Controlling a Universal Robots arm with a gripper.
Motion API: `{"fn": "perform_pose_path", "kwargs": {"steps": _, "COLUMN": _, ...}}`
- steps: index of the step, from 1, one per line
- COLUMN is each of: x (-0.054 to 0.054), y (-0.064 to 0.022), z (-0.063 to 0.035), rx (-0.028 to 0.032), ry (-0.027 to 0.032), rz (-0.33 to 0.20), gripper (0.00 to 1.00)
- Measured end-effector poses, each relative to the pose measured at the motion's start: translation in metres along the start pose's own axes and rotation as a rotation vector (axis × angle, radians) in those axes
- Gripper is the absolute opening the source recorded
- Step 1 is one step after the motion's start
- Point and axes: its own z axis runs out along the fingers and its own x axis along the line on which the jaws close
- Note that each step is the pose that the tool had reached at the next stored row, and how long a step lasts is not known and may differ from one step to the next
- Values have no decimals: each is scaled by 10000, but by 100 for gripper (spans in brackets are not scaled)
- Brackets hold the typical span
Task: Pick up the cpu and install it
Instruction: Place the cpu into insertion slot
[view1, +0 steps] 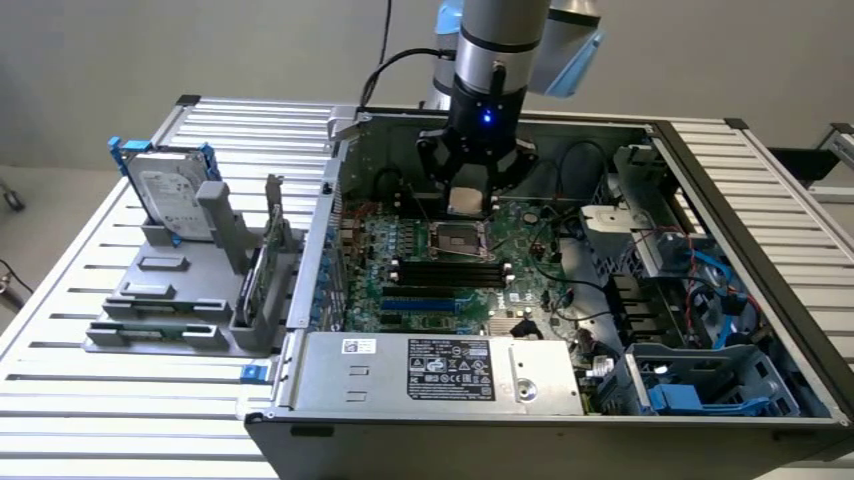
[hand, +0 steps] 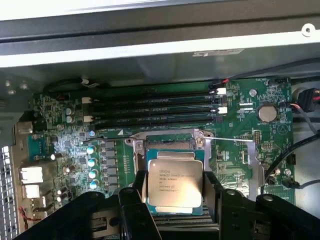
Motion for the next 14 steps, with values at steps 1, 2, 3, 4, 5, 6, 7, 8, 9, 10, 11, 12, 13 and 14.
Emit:
{"fn": "perform_pose_path", "kwargs": {"steps": 1, "x": 0, "y": 0, "z": 2, "rx": -5, "ry": -6, "rz": 156, "gripper": 55}}
{"fn": "perform_pose_path", "kwargs": {"steps": 2, "x": 0, "y": 0, "z": 4, "rx": -11, "ry": -14, "rz": 332, "gripper": 55}}
{"fn": "perform_pose_path", "kwargs": {"steps": 3, "x": 0, "y": 0, "z": 6, "rx": -16, "ry": -22, "rz": 507, "gripper": 55}}
{"fn": "perform_pose_path", "kwargs": {"steps": 4, "x": 0, "y": 0, "z": 7, "rx": -21, "ry": -31, "rz": 685, "gripper": 55}}
{"fn": "perform_pose_path", "kwargs": {"steps": 5, "x": 0, "y": 0, "z": 9, "rx": -26, "ry": -40, "rz": 861, "gripper": 55}}
{"fn": "perform_pose_path", "kwargs": {"steps": 6, "x": 0, "y": 0, "z": 11, "rx": -31, "ry": -49, "rz": 1039, "gripper": 55}}
{"fn": "perform_pose_path", "kwargs": {"steps": 7, "x": 0, "y": -1, "z": 13, "rx": -37, "ry": -57, "rz": 1216, "gripper": 55}}
{"fn": "perform_pose_path", "kwargs": {"steps": 8, "x": 0, "y": -1, "z": 15, "rx": -42, "ry": -67, "rz": 1394, "gripper": 55}}
{"fn": "perform_pose_path", "kwargs": {"steps": 9, "x": -1, "y": -1, "z": 16, "rx": -47, "ry": -75, "rz": 1570, "gripper": 55}}
{"fn": "perform_pose_path", "kwargs": {"steps": 10, "x": -1, "y": -1, "z": 18, "rx": -52, "ry": -84, "rz": 1749, "gripper": 55}}
{"fn": "perform_pose_path", "kwargs": {"steps": 11, "x": -1, "y": -1, "z": 20, "rx": -59, "ry": -94, "rz": 1942, "gripper": 55}}
{"fn": "perform_pose_path", "kwargs": {"steps": 12, "x": -1, "y": -1, "z": 22, "rx": -64, "ry": -103, "rz": 2121, "gripper": 55}}
{"fn": "perform_pose_path", "kwargs": {"steps": 13, "x": -1, "y": -1, "z": 25, "rx": -69, "ry": -111, "rz": 2300, "gripper": 55}}
{"fn": "perform_pose_path", "kwargs": {"steps": 14, "x": -1, "y": -1, "z": 27, "rx": -75, "ry": -121, "rz": 2479, "gripper": 55}}
